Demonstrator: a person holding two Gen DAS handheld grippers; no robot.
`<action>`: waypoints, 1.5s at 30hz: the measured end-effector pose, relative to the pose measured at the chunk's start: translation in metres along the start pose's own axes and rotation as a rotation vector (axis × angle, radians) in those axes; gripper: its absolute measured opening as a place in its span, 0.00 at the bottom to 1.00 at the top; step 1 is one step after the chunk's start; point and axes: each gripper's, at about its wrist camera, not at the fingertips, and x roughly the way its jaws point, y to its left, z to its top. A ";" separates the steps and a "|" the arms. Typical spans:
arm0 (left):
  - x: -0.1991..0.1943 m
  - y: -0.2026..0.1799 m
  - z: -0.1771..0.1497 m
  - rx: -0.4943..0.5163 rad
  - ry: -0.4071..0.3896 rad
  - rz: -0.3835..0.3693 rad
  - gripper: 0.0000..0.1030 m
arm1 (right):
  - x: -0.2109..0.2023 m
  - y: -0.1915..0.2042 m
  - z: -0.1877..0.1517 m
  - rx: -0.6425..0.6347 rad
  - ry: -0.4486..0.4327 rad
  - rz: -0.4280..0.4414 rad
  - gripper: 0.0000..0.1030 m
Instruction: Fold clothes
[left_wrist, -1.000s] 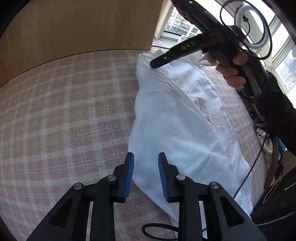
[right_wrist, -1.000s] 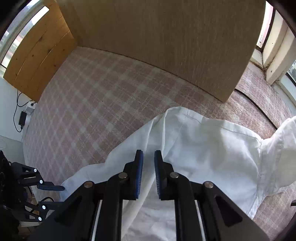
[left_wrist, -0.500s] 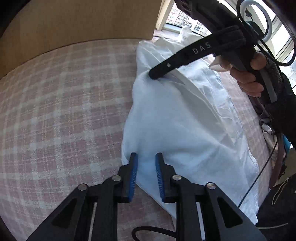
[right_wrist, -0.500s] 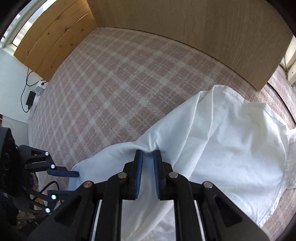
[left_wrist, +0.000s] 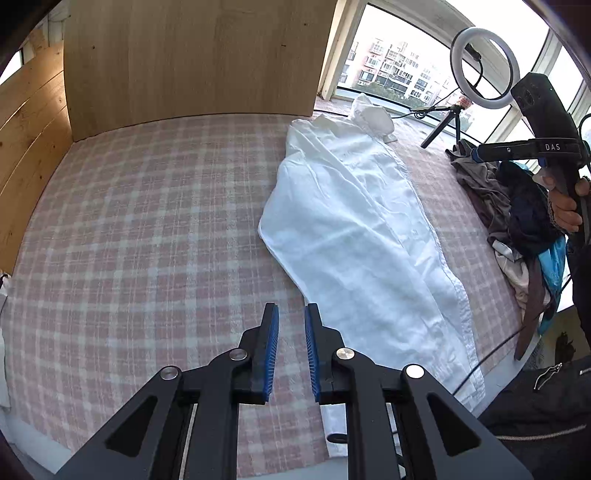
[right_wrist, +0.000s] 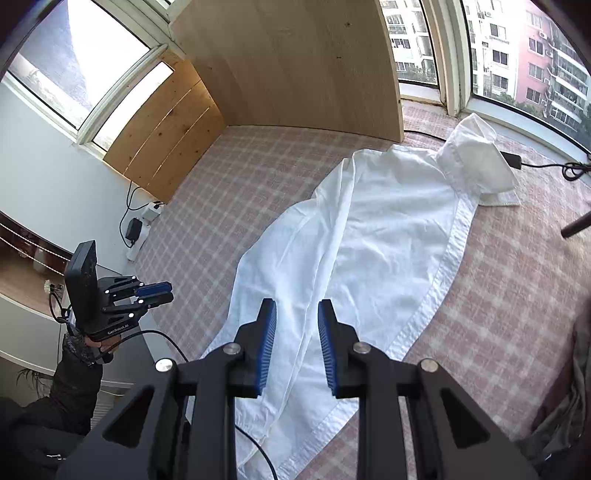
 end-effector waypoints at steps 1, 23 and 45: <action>0.000 -0.006 -0.006 0.008 0.007 0.001 0.14 | -0.008 0.000 -0.012 0.002 -0.010 0.011 0.23; 0.040 -0.049 -0.070 0.186 0.230 -0.106 0.30 | 0.083 0.016 -0.208 0.243 0.048 -0.286 0.41; 0.066 -0.064 -0.096 0.260 0.272 0.007 0.40 | 0.191 0.067 -0.280 0.391 0.054 -0.622 0.45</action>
